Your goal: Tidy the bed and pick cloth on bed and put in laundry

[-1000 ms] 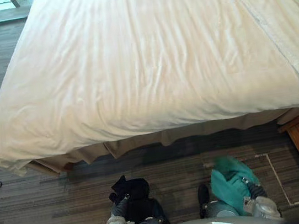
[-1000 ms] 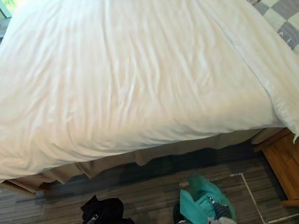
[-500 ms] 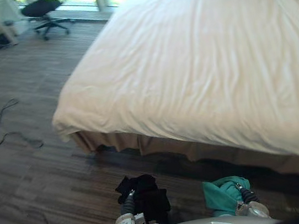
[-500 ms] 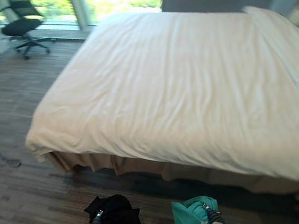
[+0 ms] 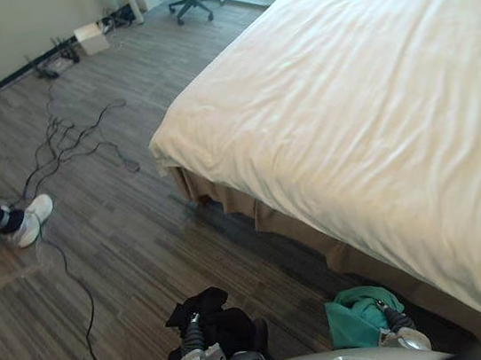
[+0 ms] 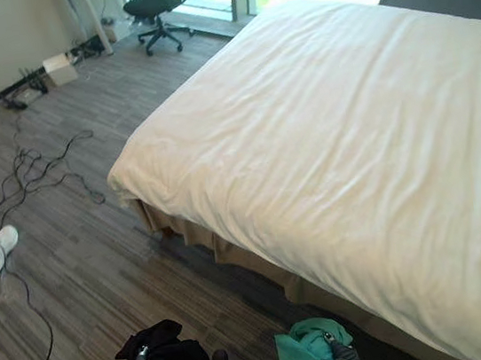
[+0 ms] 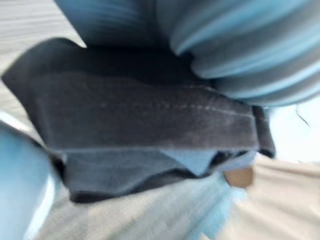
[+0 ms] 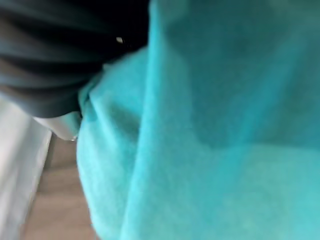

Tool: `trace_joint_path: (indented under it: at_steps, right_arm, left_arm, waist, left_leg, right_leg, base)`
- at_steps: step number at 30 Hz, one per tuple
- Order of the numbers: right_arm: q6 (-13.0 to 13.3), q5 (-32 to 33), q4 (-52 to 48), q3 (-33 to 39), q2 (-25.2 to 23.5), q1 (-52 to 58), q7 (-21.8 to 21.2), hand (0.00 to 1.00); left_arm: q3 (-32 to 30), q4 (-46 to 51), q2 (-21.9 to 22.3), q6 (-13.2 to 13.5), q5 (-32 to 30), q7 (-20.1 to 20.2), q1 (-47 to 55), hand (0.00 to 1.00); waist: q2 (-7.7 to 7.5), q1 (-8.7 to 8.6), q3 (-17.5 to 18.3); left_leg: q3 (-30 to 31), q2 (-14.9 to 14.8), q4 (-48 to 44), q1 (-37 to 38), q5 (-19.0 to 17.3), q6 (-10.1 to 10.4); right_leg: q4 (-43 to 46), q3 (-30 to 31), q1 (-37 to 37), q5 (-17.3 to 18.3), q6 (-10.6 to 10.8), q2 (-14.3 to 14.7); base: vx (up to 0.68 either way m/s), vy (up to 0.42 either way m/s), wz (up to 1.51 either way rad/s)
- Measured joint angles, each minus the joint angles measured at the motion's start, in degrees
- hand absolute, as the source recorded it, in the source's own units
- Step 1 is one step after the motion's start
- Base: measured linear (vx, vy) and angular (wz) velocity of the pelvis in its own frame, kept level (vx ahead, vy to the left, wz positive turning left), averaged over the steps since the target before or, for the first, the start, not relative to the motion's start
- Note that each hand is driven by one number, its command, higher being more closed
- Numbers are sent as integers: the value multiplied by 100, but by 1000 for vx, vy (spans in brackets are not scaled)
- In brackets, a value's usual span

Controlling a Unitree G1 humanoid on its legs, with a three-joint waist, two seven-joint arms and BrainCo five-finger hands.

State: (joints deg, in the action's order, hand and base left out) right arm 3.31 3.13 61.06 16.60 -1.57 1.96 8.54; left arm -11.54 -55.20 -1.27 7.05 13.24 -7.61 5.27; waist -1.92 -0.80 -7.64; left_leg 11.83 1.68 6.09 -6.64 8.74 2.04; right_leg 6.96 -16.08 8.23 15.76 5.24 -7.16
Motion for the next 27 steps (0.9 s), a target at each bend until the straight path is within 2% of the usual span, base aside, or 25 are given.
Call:
trace_joint_path:
  at_steps: [1, 2, 3, 4, 5, 6, 8, 10, 12, 14, 16, 17, 19, 21, 22, 23, 25, 27]
  right_arm:
    - [-2, -1, 4, 31, -1, 0, 15, 100]
    - [2, 0, 1, 84, -13, 13, 41, 100]
    - [1, 4, 9, 101, -21, 27, 67, 100]
    - [-6, 4, 14, 110, 102, 32, 78, 100]
    - [-8, 5, 10, 108, 167, 44, 79, 100]
    - [-12, 6, -1, 112, 215, 60, 78, 100]
    - [-38, 8, -131, 116, 166, 107, 73, 100]
    - [-35, 10, -279, 157, -43, 101, 64, 100]
    - [-42, 11, -289, 186, -202, 97, 54, 100]
    - [-46, 16, -288, 225, -241, 105, 53, 100]
    - [-53, 71, -302, 350, -211, 147, 60, 100]
    - [-56, 76, -358, 371, -202, 176, 61, 100]
    - [-58, 77, -473, 359, -190, 158, 60, 100]
    - [-64, 176, -715, 232, -183, 176, 60, 100]
    - [-67, 239, -819, 166, -203, 228, 60, 100]
    - [-69, 292, -1032, -26, -206, 316, 50, 100]
    - [-69, 455, -1475, -459, -216, 527, -60, 100]
    - [-40, 518, -2129, -775, -191, 842, -178, 100]
  left_arm:
    - [-8, 4, -19, -1, 37, 3, -24, 100]
    - [-21, 7, -33, -2, 97, 1, -69, 100]
    - [-22, 18, -44, -2, 118, 2, -119, 100]
    - [-21, 23, -47, -3, 122, 5, -134, 100]
    - [-14, 22, -20, -5, 120, 8, -110, 100]
    - [-6, 27, -8, -4, 119, 16, -72, 100]
    - [-14, 13, -91, -9, 120, 14, -33, 100]
    - [-6, -31, -172, -24, 121, 16, 1, 100]
    - [-10, -58, -188, -41, 117, 16, 44, 100]
    - [-8, -81, -200, -70, 108, 20, 42, 100]
    - [5, -115, -205, -77, 95, 21, 40, 100]
    - [0, -108, -188, -76, 93, 19, 31, 100]
    - [19, -99, -174, -77, 101, 19, 33, 100]
    - [89, 54, -166, -114, 192, 7, 77, 100]
    - [176, 150, -198, -118, 241, -1, 114, 100]
    - [370, 483, -210, -128, 415, -23, 223, 100]
    - [588, 1120, -255, -130, 619, -38, 344, 100]
    - [941, 1820, -227, -122, 649, -14, 456, 100]
  waist:
    - [-30, -8, -31]
    - [-103, -29, -48]
    - [-227, -61, -96]
    - [-135, -61, -134]
    - [-58, -71, -152]
    - [-4, -83, -201]
    - [-149, 22, -214]
    - [-231, 24, -206]
    - [-199, 35, -225]
    - [-210, 23, -232]
    - [-226, 9, -225]
    - [-247, 72, -217]
    - [-208, 72, -231]
    - [-185, 31, -247]
    - [-217, 40, -266]
    - [-192, 40, -322]
    - [-248, 8, -359]
    - [-247, -15, -362]
  left_leg:
    - [-603, -76, -5, -80, -126, -245]
    - [-1467, -132, -11, -141, -359, -529]
    - [-2310, -197, -50, -140, -432, -642]
    - [-3258, -359, -49, -116, -341, -620]
    - [-3419, -421, -48, -63, -64, -514]
    - [-3403, -446, -49, 34, 286, -410]
    - [-3133, -188, -43, 195, 158, -477]
    - [-2793, -65, -17, 202, 93, -558]
    - [-2574, -56, -17, 223, 80, -576]
    - [-2330, 51, -10, 316, 77, -575]
    - [-2123, 164, -5, 442, -19, -531]
    - [-2105, 189, -6, 457, -73, -557]
    - [-2177, 246, -9, 438, -133, -570]
    - [-2233, 214, -12, 439, -208, -576]
    - [-2190, 219, -14, 463, -207, -577]
    - [-2008, 185, -31, 518, -193, -678]
    - [-1718, 135, -45, 464, -201, -716]
    - [-1362, 73, -48, 497, -137, -707]
  right_leg:
    - [-50, -240, 39, -5, -11, -29]
    - [-103, -472, 82, -22, -23, -121]
    - [-79, -694, 101, -29, -23, -244]
    - [40, -901, 147, -26, -25, -298]
    - [110, -957, 218, -22, -32, -293]
    - [196, -1009, 347, -12, -39, -299]
    - [434, -1032, 505, -17, -39, -483]
    - [721, -1163, 513, -97, -83, -550]
    - [481, -1199, 550, -39, -57, -486]
    - [133, -1456, 564, -151, 39, -478]
    - [159, -1728, 789, -185, 99, -526]
    - [205, -1886, 817, -185, 100, -565]
    - [365, -2087, 800, -184, 100, -650]
    - [1374, -2083, 470, -185, 96, -919]
    - [1804, -2024, 319, -217, -57, -1037]
    - [2527, -1649, -29, -172, -302, -1117]
    - [2491, -802, -451, 186, -192, -729]
    - [1999, 160, -733, 284, -114, -137]
  base:
    - [-24, 20, 138]
    - [0, 34, 131]
    - [90, 60, 150]
    - [122, 80, 131]
    - [172, 113, 114]
    - [144, 94, 91]
    - [149, 88, 74]
    - [201, 75, 75]
    - [154, 50, 58]
    - [38, 19, 73]
    - [25, -23, 72]
    - [36, -39, 37]
    - [39, -24, 35]
    - [81, 15, 34]
    - [151, 65, 31]
    - [151, 72, 52]
    - [154, 41, 73]
    - [197, -1, 90]
